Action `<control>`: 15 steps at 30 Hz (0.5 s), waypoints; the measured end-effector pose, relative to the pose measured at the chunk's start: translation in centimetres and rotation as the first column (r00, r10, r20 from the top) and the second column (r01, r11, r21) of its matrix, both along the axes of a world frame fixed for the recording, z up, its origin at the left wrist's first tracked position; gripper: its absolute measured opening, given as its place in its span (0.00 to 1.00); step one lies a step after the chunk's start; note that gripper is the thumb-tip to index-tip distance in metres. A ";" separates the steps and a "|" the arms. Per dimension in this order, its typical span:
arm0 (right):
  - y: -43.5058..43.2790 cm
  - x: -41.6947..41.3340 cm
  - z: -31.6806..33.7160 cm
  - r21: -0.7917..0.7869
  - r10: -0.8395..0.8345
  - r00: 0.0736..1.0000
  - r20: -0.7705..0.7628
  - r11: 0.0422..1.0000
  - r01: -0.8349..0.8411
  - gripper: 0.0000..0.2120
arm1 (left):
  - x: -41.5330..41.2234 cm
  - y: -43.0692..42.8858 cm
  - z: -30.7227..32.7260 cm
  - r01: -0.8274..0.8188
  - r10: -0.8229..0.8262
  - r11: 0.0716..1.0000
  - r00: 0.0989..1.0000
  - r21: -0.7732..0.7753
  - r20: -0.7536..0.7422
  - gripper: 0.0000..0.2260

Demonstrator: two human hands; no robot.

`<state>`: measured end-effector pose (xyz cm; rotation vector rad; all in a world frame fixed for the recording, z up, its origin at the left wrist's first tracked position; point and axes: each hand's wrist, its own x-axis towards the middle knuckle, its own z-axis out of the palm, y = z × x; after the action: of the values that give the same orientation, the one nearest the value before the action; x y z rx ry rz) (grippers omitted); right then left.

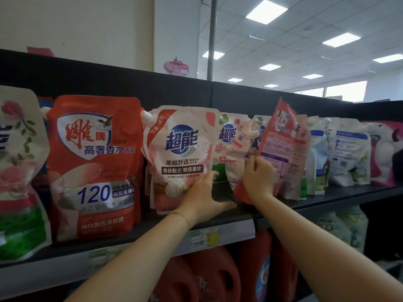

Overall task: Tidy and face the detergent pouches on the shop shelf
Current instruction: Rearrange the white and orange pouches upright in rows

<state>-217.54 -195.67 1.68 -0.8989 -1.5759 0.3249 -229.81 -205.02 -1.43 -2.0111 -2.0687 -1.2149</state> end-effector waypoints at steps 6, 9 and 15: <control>-6.5 -2.8 2.1 0.066 0.250 0.961 -0.118 0.968 -0.244 0.17 | 0.6 -1.3 1.2 0.166 -0.230 0.969 0.882 0.185 0.411 0.29; -9.6 -4.3 1.5 0.217 0.334 0.938 -0.095 0.926 -0.308 0.19 | -1.0 -3.2 1.5 0.099 -0.180 0.971 0.905 0.219 0.386 0.23; -14.4 -6.0 1.1 0.460 0.504 0.861 -0.072 0.782 -0.420 0.24 | -4.7 -11.6 2.5 0.350 -0.389 0.921 0.818 0.170 0.424 0.22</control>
<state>-223.57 -210.12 2.82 -0.1143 -1.5876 0.3770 -234.55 -216.61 1.08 -2.3435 -1.7661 -1.9712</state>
